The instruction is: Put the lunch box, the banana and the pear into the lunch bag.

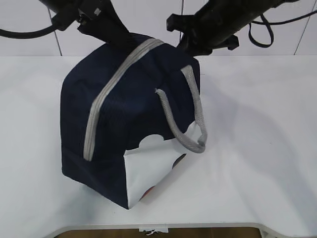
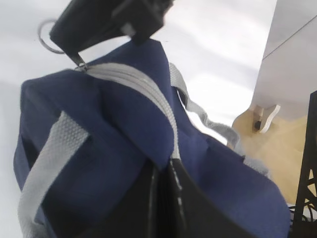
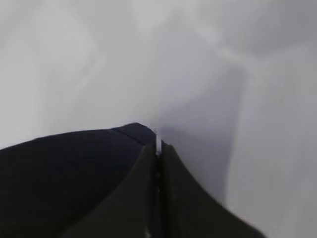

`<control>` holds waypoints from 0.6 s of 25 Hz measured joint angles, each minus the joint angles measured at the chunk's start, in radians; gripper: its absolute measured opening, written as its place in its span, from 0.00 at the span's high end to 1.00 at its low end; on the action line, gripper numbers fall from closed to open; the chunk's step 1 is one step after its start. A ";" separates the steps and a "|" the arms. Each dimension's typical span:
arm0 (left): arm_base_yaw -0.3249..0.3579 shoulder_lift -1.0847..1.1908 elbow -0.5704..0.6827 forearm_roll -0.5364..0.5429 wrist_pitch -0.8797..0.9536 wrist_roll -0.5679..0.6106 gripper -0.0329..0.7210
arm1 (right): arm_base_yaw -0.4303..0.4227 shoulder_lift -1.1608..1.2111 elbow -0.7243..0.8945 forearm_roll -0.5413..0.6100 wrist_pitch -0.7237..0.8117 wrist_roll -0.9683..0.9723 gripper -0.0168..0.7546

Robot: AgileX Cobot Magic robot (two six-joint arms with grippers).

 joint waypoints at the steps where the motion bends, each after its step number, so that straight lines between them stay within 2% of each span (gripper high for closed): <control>1: 0.000 0.000 0.000 0.006 0.000 0.000 0.96 | -0.001 0.013 -0.002 -0.005 0.005 0.002 0.98; 15: 0.000 0.000 0.000 0.016 -0.004 0.000 0.96 | -0.004 0.060 -0.008 -0.019 0.030 0.006 0.98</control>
